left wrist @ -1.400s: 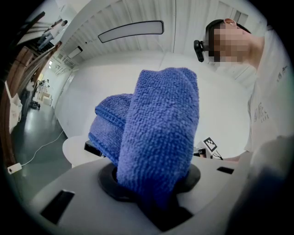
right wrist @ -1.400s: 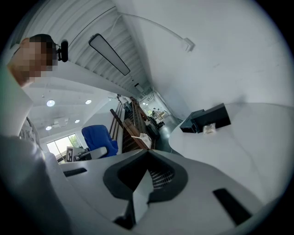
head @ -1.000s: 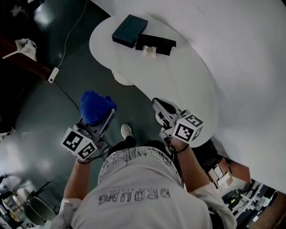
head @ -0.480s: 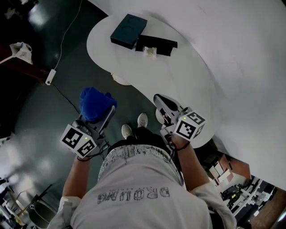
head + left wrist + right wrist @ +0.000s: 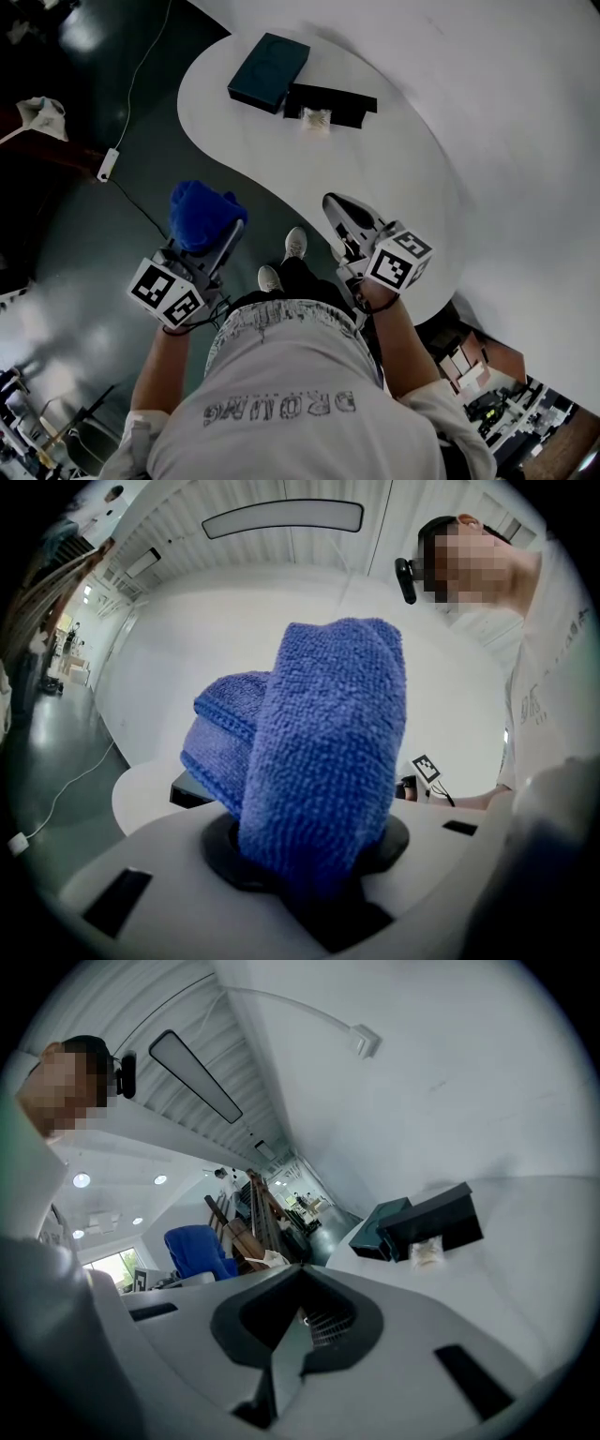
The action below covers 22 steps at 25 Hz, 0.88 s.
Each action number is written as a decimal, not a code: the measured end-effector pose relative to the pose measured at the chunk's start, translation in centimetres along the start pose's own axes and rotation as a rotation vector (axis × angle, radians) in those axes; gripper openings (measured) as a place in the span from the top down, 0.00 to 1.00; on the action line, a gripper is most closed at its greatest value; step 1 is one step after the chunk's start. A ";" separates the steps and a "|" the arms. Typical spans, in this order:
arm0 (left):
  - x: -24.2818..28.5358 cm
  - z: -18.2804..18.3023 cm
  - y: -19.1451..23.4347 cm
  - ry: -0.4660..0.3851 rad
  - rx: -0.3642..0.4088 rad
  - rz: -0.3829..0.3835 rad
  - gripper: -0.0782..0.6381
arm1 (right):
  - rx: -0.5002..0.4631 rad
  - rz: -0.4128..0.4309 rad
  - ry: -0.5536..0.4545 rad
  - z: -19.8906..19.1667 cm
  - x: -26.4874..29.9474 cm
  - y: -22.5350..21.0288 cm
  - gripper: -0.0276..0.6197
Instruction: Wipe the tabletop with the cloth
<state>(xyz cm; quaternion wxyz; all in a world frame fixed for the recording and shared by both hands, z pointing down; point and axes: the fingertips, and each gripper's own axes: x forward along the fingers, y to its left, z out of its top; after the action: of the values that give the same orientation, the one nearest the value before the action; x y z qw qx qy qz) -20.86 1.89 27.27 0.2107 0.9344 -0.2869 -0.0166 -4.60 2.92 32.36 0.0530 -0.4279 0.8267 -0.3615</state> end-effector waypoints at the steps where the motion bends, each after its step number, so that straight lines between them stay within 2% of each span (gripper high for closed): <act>1: 0.7 0.1 0.3 0.002 0.000 0.001 0.67 | 0.002 0.001 0.002 0.4 0.3 -0.6 0.95; 13: 8.0 0.9 2.5 0.034 -0.005 0.027 0.67 | 0.023 0.027 0.036 4.5 2.6 -6.6 0.95; 22: 11.4 -1.1 4.6 0.089 -0.031 0.067 0.67 | 0.054 0.026 0.075 5.0 3.3 -10.1 0.95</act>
<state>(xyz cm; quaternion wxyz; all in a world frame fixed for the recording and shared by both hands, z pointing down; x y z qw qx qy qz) -13.63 -7.32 31.19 0.2383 0.9206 -0.3080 0.0275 2.06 -6.08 35.85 0.0382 -0.4017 0.8235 -0.3989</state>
